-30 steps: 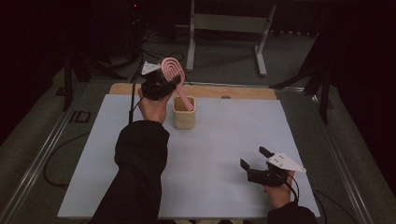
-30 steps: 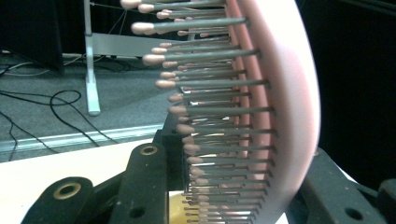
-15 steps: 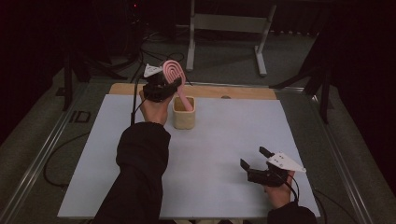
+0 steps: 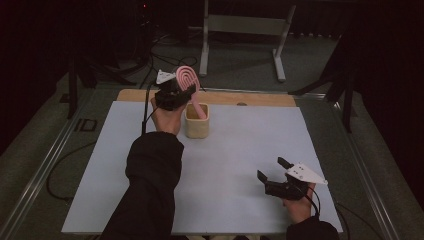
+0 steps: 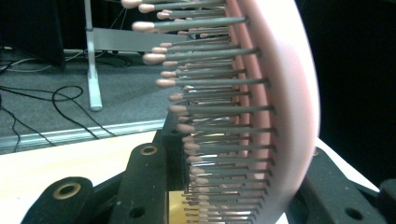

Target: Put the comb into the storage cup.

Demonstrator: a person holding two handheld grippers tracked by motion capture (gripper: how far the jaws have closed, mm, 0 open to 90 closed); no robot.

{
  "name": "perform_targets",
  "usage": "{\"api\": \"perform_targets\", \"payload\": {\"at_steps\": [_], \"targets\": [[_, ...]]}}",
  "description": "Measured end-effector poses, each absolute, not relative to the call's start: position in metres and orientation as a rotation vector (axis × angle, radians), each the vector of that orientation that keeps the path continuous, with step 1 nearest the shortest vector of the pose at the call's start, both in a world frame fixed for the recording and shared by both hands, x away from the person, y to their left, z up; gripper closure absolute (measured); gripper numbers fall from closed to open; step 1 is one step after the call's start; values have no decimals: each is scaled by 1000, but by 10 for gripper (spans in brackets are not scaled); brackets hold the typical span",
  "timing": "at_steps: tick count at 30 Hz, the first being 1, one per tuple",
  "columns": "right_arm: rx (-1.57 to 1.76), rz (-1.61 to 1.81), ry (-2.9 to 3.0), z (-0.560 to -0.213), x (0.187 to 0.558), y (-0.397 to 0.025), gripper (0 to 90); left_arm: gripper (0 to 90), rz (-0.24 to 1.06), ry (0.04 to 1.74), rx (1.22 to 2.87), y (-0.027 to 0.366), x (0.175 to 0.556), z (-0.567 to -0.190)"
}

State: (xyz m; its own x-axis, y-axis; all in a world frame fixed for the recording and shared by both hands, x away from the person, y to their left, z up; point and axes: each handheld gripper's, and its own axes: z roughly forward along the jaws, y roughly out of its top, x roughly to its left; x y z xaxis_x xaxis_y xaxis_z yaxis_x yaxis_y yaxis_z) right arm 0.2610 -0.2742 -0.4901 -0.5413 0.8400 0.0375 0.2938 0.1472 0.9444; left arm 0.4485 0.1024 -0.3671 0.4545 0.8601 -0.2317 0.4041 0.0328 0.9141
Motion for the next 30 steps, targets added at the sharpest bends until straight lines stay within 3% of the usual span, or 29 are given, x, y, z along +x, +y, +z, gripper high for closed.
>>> {"api": "perform_targets", "payload": {"at_steps": [30], "targets": [[1081, 1395, 1921, -490, 261, -274, 89, 640, 509, 1146, 1594, 98, 450, -374]]}}
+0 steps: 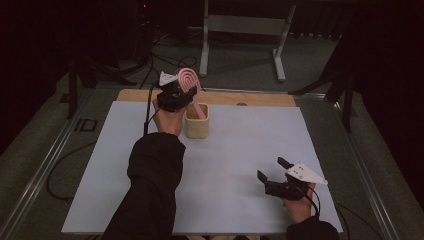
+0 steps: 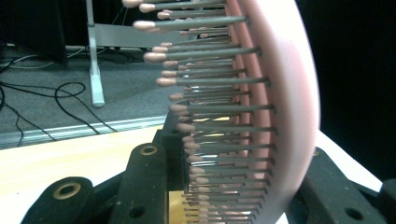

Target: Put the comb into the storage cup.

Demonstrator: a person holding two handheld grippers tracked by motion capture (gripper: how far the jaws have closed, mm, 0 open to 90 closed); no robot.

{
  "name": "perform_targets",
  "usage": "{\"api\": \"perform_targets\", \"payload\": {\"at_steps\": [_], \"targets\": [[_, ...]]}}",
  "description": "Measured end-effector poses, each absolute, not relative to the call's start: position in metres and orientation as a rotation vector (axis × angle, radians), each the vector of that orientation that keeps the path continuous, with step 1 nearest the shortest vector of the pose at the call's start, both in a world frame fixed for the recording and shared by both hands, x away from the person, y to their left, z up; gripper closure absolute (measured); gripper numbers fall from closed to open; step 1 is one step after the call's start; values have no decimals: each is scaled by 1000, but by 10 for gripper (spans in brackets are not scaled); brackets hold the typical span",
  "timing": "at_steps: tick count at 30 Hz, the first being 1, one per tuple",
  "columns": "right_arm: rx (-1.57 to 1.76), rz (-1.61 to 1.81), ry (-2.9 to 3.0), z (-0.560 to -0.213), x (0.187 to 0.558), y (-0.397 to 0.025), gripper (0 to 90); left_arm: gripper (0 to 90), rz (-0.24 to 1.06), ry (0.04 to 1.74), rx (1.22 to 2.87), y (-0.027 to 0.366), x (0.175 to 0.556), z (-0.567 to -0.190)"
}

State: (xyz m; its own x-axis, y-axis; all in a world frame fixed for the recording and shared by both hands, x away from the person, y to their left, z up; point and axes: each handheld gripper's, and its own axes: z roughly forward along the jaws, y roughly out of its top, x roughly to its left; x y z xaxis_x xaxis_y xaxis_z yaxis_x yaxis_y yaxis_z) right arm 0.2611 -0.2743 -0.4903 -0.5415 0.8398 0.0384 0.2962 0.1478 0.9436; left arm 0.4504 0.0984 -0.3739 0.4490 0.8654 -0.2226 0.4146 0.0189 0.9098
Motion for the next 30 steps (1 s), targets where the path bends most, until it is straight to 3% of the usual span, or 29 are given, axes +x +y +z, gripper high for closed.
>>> {"api": "perform_targets", "payload": {"at_steps": [30], "targets": [[1082, 1397, 1919, -490, 261, -275, 89, 640, 515, 1160, 1608, 94, 451, -383]]}}
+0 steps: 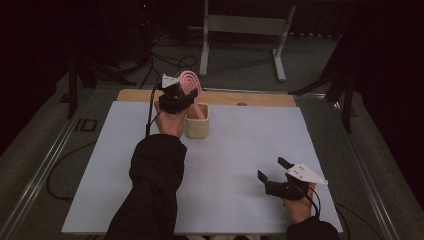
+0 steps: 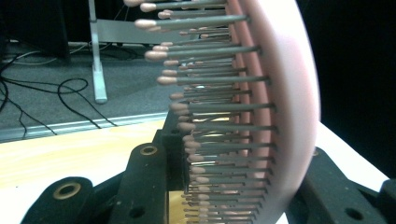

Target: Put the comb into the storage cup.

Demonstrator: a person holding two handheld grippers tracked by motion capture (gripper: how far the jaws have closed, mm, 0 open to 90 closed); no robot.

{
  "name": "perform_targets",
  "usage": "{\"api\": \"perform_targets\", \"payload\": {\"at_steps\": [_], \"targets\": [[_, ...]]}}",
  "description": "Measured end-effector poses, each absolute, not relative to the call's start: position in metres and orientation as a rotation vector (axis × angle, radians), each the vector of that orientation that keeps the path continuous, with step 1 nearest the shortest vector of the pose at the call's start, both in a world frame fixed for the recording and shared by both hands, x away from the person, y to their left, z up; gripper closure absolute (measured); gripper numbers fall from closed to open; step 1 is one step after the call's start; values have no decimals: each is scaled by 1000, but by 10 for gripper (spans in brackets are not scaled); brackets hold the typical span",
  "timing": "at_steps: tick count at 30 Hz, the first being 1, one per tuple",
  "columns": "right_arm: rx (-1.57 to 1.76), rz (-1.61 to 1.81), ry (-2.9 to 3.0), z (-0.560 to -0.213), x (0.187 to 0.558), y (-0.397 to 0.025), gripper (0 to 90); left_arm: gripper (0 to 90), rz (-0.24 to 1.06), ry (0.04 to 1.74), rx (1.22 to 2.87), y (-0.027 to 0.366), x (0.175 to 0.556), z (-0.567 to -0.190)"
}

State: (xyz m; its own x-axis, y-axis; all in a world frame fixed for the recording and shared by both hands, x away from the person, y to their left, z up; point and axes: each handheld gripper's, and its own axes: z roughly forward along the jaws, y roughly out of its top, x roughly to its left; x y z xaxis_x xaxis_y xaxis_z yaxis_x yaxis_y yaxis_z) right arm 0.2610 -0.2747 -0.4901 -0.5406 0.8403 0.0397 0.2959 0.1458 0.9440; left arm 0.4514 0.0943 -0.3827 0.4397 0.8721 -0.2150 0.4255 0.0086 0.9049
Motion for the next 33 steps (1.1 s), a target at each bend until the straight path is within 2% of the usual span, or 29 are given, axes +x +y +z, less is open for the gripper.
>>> {"api": "perform_targets", "payload": {"at_steps": [33], "targets": [[1083, 1395, 1923, -491, 261, -274, 89, 639, 499, 1194, 1615, 93, 454, -399]]}}
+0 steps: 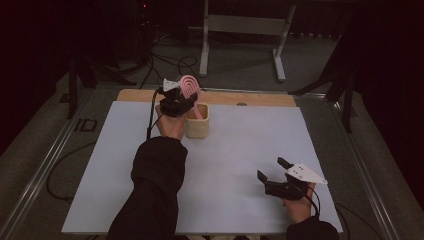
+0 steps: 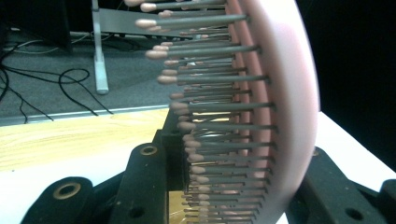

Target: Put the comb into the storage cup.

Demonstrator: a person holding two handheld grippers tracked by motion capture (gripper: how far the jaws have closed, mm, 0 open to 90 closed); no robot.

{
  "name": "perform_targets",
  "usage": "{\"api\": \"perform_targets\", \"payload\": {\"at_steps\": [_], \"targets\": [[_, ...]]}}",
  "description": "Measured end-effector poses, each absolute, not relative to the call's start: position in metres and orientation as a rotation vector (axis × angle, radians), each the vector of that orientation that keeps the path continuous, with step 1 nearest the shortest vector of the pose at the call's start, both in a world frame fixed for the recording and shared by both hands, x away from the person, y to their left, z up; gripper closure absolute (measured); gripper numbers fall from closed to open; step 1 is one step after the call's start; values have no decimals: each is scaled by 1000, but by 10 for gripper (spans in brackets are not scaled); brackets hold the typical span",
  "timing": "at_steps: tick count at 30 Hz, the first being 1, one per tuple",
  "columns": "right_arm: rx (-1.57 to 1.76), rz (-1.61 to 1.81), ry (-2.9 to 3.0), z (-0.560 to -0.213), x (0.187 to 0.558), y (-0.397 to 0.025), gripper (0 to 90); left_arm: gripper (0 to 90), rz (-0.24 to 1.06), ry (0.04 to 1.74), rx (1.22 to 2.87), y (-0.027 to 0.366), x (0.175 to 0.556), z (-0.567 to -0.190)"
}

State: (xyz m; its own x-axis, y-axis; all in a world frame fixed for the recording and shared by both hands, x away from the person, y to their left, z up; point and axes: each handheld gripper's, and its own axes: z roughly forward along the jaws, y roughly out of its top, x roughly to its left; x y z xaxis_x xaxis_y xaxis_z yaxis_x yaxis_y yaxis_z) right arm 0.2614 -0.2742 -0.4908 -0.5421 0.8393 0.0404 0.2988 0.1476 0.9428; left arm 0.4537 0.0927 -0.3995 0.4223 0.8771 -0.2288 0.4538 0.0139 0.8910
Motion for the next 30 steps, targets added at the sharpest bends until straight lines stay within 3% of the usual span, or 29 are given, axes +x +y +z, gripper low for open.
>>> {"api": "perform_targets", "payload": {"at_steps": [30], "targets": [[1078, 1394, 1926, -491, 262, -275, 88, 636, 452, 1220, 1615, 90, 454, -417]]}}
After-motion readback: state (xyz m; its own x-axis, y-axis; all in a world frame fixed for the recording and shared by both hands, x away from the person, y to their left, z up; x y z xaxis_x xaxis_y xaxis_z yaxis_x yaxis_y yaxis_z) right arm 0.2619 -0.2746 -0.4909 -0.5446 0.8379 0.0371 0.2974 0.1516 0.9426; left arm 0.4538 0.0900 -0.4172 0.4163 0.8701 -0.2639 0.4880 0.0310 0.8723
